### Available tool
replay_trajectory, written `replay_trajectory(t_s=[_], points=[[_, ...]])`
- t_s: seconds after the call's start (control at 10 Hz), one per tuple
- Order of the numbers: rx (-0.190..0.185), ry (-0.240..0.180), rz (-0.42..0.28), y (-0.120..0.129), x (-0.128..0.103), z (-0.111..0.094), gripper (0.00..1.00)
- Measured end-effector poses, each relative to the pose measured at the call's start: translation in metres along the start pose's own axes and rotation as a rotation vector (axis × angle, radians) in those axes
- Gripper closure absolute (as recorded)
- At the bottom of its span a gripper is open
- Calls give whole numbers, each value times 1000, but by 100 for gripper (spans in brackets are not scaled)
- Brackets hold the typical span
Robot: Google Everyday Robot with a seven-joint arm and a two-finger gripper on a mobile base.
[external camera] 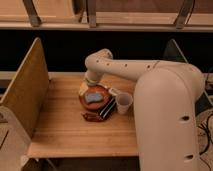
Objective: Place the pepper in the ceramic cup
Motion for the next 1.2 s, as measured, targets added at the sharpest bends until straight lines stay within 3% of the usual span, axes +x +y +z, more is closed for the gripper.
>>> replay_trajectory(t_s=[0.7,0.8,1.0,1.2], points=[[0,8,-12,0,-1,0,20],[4,24,-47,4,-7,2,20],[9,71,-172,40,-28,6,20],[38,99,-234,55,-32,0,20]])
